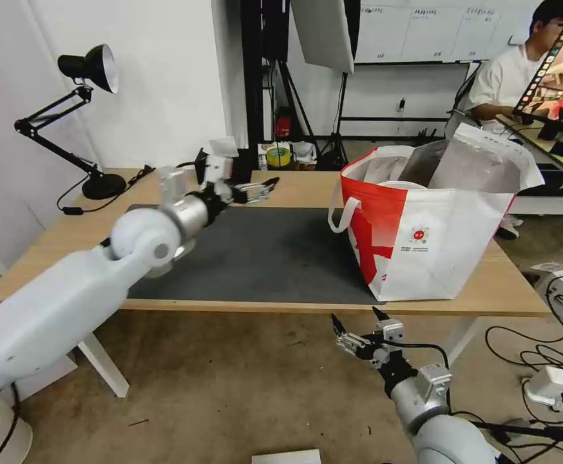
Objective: Pick up the trash from the table and place it into the takeout bag.
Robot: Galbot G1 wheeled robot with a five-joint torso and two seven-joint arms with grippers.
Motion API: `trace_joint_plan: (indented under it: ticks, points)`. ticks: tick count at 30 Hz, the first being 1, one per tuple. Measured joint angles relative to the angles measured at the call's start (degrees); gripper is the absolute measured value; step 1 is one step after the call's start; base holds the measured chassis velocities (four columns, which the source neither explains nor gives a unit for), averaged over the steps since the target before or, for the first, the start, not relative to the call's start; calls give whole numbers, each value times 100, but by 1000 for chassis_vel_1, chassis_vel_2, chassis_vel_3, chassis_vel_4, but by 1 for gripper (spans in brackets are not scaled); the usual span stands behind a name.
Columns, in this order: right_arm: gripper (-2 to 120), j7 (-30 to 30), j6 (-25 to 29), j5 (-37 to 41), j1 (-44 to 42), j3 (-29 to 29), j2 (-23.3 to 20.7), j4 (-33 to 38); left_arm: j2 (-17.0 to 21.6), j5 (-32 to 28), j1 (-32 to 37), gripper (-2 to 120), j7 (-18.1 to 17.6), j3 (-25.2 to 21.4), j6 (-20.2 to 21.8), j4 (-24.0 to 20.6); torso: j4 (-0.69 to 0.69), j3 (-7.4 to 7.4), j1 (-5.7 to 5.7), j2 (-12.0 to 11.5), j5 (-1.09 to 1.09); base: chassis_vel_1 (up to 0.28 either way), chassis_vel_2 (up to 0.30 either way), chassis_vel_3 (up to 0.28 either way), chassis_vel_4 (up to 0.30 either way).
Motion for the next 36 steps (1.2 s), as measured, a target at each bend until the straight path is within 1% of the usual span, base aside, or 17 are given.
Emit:
trace_joint_plan:
  ticks: [1, 4, 5, 8, 9, 10, 13, 14, 16, 17, 19, 20, 22, 23, 25, 30, 36]
  points:
    - [100, 0, 0, 0, 0, 0, 0, 0, 0, 0, 0, 100, 0, 0, 0, 0, 0, 0, 0, 0, 0, 0, 0, 0, 0]
    - [100, 0, 0, 0, 0, 0, 0, 0, 302, 325, 1162, 100, 118, -953, -272, -231, 4, -1, -1, 0, 4, 0, 0, 0, 0]
    - [100, 0, 0, 0, 0, 0, 0, 0, 302, 325, 1162, 100, 118, -953, -272, -231, 4, -1, -1, 0, 4, 0, 0, 0, 0]
    - [100, 0, 0, 0, 0, 0, 0, 0, 379, 691, 2093, 100, 126, -1494, -685, -269, 4, -1, 0, 1, 0, 0, 0, 0, 0]
    - [100, 0, 0, 0, 0, 0, 0, 0, 379, 691, 2093, 100, 126, -1494, -685, -269, 4, -1, 0, 1, 0, 0, 0, 0, 0]
    - [100, 0, 0, 0, 0, 0, 0, 0, 372, 830, 2287, 100, 126, -1582, -827, -249, 3, -1, 0, 0, 0, 0, 0, 0, 0]
    - [100, 0, 0, 0, 0, 0, 0, 0, 317, 1015, 2972, 100, 137, -2107, -988, -292, 0, -1, 0, 1, 1, 0, 0, 0, 0]
    - [100, 0, 0, 0, 0, 0, 0, 0, 317, 1015, 2972, 100, 137, -2107, -988, -292, 0, -1, 0, 1, 1, 0, 0, 0, 0]
    - [100, 0, 0, 0, 0, 0, 0, -1, 241, 1171, 3530, 100, 171, -2635, -1114, -334, 2, -1, 0, 1, 1, 0, 0, 0, 0]
    - [100, 0, 0, 0, 0, 0, 0, -1, 241, 1171, 3530, 100, 171, -2635, -1114, -334, 2, -1, 0, 1, 1, 0, 0, 0, 0]
    - [100, 0, 0, 0, 0, 0, 0, -1, 151, 1271, 3929, 100, 175, -3017, -1241, -339, 2, -1, -1, 1, 1, 0, 0, 0, 0]
    - [100, 0, 0, 0, 0, 0, 0, -1, 151, 1271, 3929, 100, 175, -3017, -1241, -339, 2, -1, -1, 1, 1, 0, 0, 0, 0]
    - [100, 0, 0, 0, 0, 0, 0, 0, 60, 1358, 4198, 100, 93, -3335, -1270, -339, 1, -1, 0, 1, 2, 0, 0, 0, 0]
    - [100, 0, 0, 0, 0, 0, 0, 0, 60, 1358, 4198, 100, 93, -3335, -1270, -339, 1, -1, 0, 1, 2, 0, 0, 0, 0]
    - [100, 0, 0, 0, 0, 0, 0, 0, -26, 1420, 4453, 100, -62, -3606, -1264, -354, 2, -1, 0, 1, 2, 0, 0, 0, 0]
    - [100, 0, 0, 0, 0, 0, 0, 0, -204, 1596, 4939, 100, -188, -3928, -1252, -431, 2, 0, 0, 1, 2, 0, 0, 0, 0]
    - [100, 0, 0, 0, 0, 0, 0, 0, -466, 1764, 5410, 100, -196, -4151, -1314, -552, 1, 0, 0, 1, 2, 0, 0, 0, 0]
